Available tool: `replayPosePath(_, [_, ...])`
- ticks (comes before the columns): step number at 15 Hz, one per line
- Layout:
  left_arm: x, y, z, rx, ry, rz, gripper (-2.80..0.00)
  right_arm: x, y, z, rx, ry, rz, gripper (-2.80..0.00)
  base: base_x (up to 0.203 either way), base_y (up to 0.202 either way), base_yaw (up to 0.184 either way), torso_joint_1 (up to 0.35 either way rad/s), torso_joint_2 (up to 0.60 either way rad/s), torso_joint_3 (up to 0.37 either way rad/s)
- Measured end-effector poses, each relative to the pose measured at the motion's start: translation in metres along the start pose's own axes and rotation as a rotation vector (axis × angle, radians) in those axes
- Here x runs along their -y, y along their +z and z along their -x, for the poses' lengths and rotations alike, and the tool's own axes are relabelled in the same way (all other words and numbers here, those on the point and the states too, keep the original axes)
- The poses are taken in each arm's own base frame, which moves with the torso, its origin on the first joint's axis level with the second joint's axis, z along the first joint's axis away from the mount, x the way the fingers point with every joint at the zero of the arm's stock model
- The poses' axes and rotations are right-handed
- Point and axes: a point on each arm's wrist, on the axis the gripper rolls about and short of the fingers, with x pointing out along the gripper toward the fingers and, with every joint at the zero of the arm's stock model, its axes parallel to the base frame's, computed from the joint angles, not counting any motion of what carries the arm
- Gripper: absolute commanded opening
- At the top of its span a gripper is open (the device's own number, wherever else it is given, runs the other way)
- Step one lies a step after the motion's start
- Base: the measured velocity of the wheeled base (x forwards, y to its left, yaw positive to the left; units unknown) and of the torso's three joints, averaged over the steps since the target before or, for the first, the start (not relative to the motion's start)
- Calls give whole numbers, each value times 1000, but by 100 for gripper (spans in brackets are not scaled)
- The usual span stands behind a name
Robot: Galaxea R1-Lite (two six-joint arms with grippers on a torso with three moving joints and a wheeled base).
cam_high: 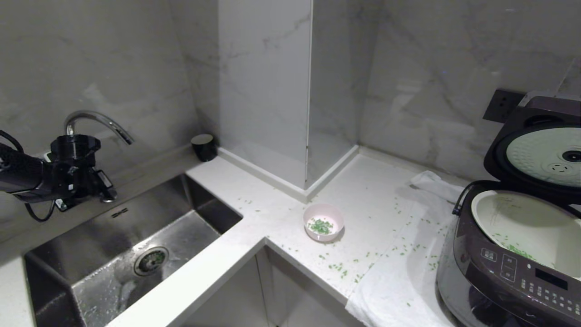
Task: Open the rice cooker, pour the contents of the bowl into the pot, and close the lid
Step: Turn on the tap
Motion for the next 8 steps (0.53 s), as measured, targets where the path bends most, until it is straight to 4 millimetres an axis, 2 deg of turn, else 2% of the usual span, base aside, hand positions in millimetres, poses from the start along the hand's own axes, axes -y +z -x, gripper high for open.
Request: replayPosePath(8, [-8, -2, -70, 16, 50, 65, 0, 0, 0, 0, 0, 0, 0, -280, 0, 0, 0, 0, 0, 0])
